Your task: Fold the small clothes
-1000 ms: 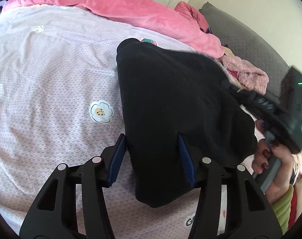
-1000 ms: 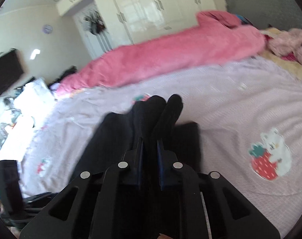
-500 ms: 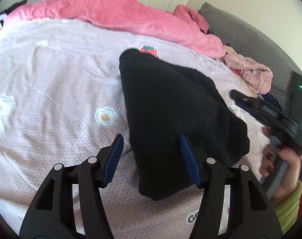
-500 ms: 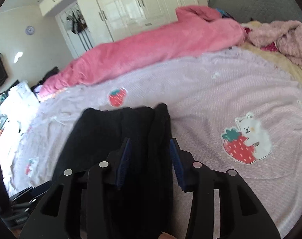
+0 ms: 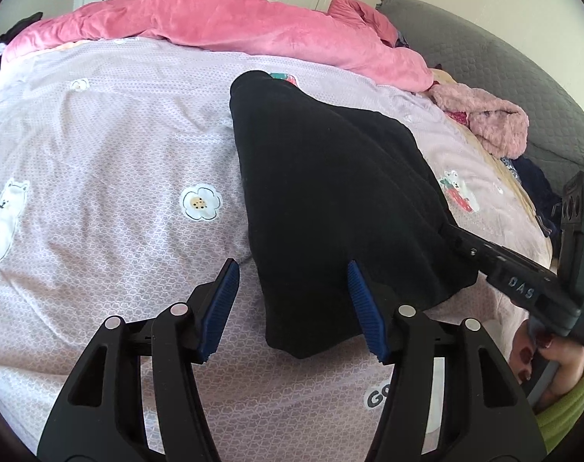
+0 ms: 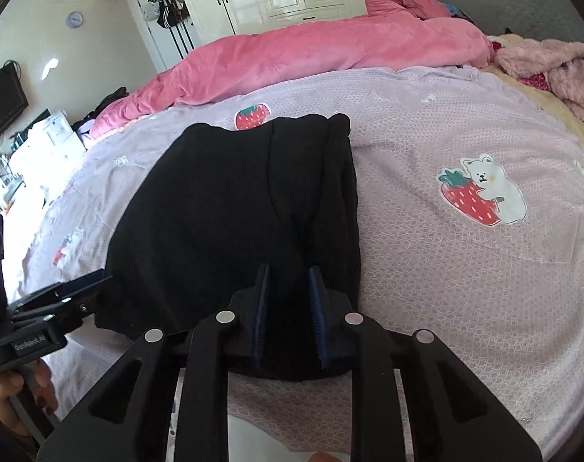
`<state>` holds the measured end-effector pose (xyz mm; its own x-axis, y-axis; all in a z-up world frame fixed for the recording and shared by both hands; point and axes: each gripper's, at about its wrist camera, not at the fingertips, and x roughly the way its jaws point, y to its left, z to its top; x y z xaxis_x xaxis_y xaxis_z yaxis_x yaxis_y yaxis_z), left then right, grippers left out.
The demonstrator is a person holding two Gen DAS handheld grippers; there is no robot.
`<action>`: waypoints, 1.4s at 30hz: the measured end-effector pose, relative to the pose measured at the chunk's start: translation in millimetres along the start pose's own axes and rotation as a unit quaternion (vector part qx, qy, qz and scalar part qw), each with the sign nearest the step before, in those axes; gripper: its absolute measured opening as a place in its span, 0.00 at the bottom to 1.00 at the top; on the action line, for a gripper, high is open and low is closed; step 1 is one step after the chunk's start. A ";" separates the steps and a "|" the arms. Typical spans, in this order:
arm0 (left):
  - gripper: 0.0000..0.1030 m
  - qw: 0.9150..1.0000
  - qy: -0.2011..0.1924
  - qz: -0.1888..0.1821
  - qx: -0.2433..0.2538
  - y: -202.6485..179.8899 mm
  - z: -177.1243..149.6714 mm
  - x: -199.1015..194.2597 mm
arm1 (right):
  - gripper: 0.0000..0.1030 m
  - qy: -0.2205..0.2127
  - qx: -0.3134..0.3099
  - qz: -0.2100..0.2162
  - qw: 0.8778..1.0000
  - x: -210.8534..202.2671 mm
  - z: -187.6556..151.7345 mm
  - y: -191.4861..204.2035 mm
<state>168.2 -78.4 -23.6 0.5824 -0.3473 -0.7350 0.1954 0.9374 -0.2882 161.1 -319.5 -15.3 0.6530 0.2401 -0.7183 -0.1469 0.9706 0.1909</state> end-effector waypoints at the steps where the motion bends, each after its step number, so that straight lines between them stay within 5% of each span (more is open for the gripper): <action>1: 0.49 1.000 0.000 -0.001 0.000 -0.7 -0.2 0.8 | 0.20 -0.001 0.002 -0.003 1.000 1.5 -0.9 0.7; 10: 0.49 1.000 0.003 -0.001 0.000 -3.1 -3.9 -1.9 | 0.34 -0.037 -0.001 -0.017 0.999 -17.6 -6.8 5.8; 16: 0.49 1.000 0.000 0.002 -0.001 -3.7 -2.7 -11.6 | 0.59 -0.069 0.019 -0.016 0.997 -45.7 -14.0 3.0; 22: 0.70 1.000 -0.017 0.009 -0.003 -4.4 -2.2 -31.1 | 0.92 -0.099 0.002 -0.034 0.995 -71.8 -16.6 11.5; 26: 0.90 0.999 -0.031 0.013 -0.001 -5.3 -2.5 -46.1 | 0.96 -0.114 -0.007 -0.043 0.992 -83.1 -19.6 17.8; 34: 0.91 0.996 -0.066 0.048 0.023 -14.3 -11.9 -78.2 | 0.96 -0.153 -0.008 -0.044 0.987 -113.2 -29.8 19.2; 42: 0.91 0.994 -0.082 0.067 0.025 -15.9 -29.8 -98.6 | 0.96 -0.143 -0.025 -0.055 0.988 -131.2 -54.2 24.4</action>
<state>84.2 -59.8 35.2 0.7253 -0.2142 -0.6543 0.1442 0.9765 -0.1599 31.6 -326.3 47.4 0.8488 0.1248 -0.5138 -0.0948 0.9919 0.0844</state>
